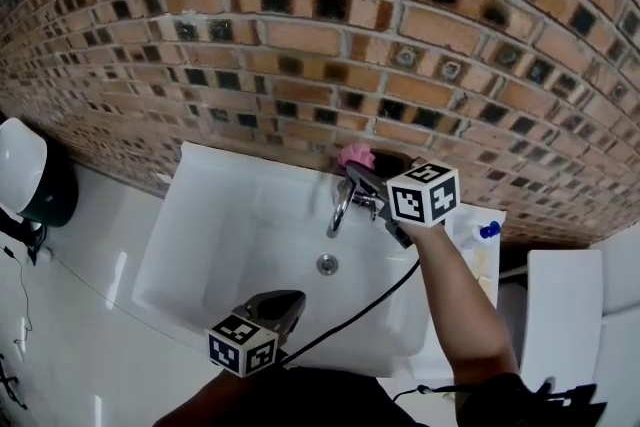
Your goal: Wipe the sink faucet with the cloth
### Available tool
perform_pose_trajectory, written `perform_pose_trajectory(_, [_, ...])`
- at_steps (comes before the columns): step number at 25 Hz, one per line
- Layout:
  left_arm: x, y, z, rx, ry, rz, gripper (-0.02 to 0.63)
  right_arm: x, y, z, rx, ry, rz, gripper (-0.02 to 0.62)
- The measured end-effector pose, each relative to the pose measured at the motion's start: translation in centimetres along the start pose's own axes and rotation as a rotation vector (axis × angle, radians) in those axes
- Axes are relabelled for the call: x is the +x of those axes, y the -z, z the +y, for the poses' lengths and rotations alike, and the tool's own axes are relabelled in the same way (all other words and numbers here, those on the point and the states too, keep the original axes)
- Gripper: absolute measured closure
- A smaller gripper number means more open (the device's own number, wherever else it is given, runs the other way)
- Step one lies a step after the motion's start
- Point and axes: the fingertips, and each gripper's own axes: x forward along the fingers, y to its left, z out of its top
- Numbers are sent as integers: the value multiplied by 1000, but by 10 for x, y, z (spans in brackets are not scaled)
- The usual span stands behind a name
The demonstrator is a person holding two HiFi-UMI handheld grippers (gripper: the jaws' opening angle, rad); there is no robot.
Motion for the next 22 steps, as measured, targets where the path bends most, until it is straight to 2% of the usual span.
perform_pose_trajectory(9, [-22, 13, 2, 29, 67, 13, 601, -11, -4, 42, -407, 181, 85, 453])
perform_pose_trajectory(16, [-47, 24, 9, 59, 112, 41, 601, -17, 3, 71, -581, 336, 50, 453])
perform_pose_trajectory(22, [-64, 42, 15, 75, 151, 85, 601, -18, 18, 96, -814, 475, 48, 453])
